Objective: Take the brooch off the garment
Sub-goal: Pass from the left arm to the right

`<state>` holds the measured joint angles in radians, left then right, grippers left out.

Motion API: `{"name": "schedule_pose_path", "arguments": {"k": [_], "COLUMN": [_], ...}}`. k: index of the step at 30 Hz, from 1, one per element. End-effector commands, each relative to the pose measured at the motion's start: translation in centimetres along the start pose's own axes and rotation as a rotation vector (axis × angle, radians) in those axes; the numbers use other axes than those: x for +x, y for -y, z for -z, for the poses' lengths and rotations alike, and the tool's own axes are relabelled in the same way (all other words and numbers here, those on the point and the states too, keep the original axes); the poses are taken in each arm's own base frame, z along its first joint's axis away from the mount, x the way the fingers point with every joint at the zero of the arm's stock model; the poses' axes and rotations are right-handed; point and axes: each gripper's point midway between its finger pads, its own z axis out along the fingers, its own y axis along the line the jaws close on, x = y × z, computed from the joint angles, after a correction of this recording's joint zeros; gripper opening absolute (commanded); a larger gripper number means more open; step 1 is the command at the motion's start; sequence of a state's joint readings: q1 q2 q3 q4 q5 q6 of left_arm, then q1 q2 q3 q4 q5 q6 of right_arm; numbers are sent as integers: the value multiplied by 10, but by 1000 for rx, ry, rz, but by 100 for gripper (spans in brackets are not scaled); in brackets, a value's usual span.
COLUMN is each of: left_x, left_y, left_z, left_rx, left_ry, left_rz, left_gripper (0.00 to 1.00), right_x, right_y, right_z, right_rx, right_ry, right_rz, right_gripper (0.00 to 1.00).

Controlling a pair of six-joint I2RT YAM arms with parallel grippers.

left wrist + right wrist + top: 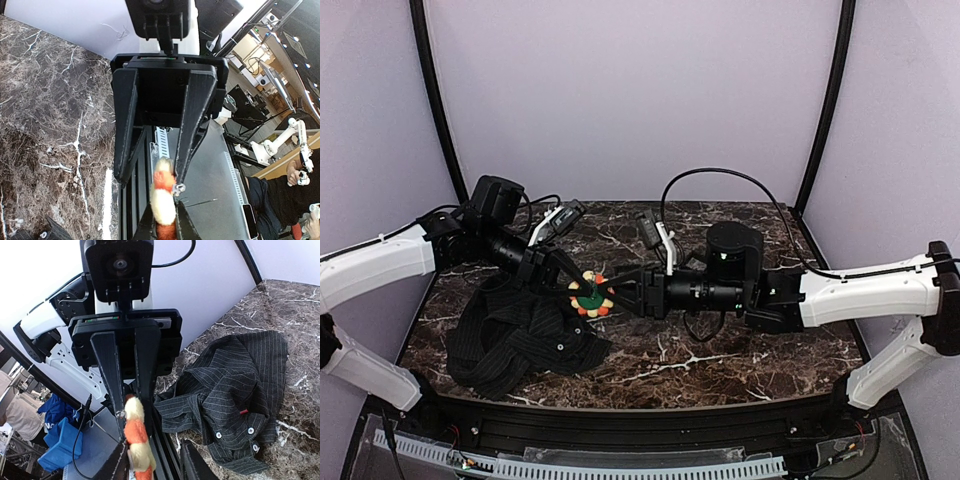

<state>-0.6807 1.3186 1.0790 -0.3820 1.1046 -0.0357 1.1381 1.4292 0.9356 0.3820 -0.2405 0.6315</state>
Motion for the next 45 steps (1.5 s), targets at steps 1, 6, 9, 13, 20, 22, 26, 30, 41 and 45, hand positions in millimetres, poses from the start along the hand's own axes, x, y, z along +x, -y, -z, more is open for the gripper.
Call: {"name": "schedule_pose_path", "arguments": {"k": [1,6,9,13,20,22,26,30,41,45], "left_x": [-2,-2,-1,0,1,1,1,1,-3,-4], "left_y": [8,11,10,11,11,11,11,11,10,10], "left_z": [3,3,2,2,1,1,1,1,3,4], "left_rx": [5,27,28,38,44,45,44,42,18,8], "left_ry": [10,11,8,6,4,4,4,5,7,9], "left_rz": [-20,-25,-20,-17,-14,-15,-15,-16,-14,-13], "left_gripper": [1,1,1,1,1,1,1,1,33,41], "right_x": [-8,-8,-7,-10,-10,-10,-10,-9,-16,-17], "right_y": [-13,-16,-19,-20,-18,-16,-16,-13,-12,-12], "right_z": [12,6,3,0,-8,-9,-10,-11,-6,-4], "right_rx": [-66,-83,-111,-112,-107,-106,-107,-109,-125,-130], "right_ry": [43,15,17,29,14,15,12,8,27,33], "right_rz": [60,61,47,38,29,27,21,12,4,3], "right_gripper": [37,37,37,35,28,25,16,5,0,0]}}
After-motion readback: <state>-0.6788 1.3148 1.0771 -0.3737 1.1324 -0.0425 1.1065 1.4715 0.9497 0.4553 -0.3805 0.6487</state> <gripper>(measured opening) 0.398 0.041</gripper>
